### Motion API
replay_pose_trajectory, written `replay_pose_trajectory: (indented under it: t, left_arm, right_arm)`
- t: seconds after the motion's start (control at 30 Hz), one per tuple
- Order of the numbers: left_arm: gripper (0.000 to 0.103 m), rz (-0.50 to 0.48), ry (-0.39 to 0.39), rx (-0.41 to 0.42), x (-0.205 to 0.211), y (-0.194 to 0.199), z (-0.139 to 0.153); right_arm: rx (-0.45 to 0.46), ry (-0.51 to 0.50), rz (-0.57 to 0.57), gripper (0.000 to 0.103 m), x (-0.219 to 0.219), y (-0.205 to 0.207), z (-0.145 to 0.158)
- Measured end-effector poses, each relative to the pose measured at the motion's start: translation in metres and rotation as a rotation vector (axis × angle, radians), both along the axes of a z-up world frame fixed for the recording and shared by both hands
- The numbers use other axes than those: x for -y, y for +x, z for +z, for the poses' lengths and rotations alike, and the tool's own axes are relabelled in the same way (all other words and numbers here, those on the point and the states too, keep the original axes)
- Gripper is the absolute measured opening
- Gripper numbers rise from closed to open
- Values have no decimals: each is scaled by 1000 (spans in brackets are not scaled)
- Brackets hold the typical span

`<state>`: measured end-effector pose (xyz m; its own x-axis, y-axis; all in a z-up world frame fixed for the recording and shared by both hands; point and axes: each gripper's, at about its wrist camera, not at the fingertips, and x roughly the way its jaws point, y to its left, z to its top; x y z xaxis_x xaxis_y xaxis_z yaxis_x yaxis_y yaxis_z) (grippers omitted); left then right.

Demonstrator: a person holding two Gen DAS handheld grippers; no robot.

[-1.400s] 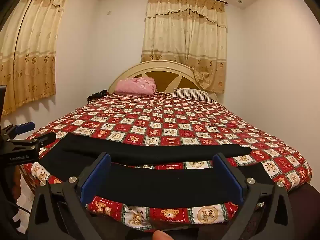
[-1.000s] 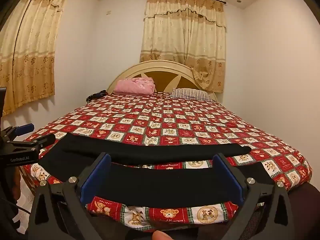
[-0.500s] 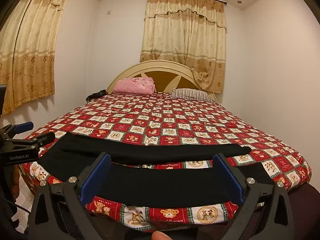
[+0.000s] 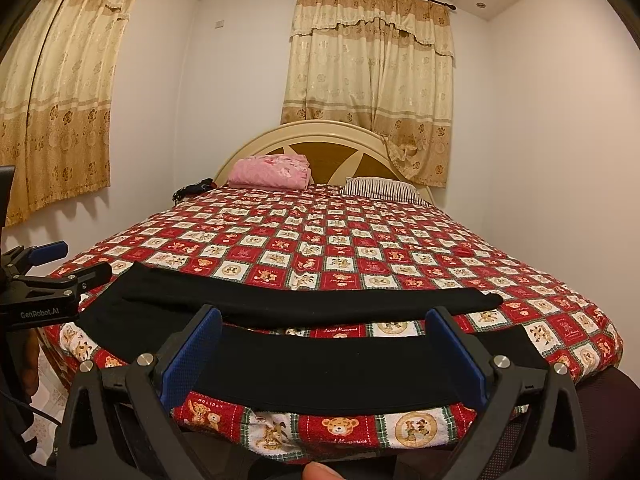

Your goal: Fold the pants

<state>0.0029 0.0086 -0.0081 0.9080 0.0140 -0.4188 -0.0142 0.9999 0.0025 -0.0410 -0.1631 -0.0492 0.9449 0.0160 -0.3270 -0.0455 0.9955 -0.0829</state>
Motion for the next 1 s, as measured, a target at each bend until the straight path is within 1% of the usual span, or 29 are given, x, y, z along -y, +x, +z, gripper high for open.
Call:
replay_pose_trajectory:
  t: [1.0]
  left_arm:
    - [103, 0, 0, -3, -1, 0, 0]
  right_arm:
    - [-15, -7, -3, 102, 1, 4, -9]
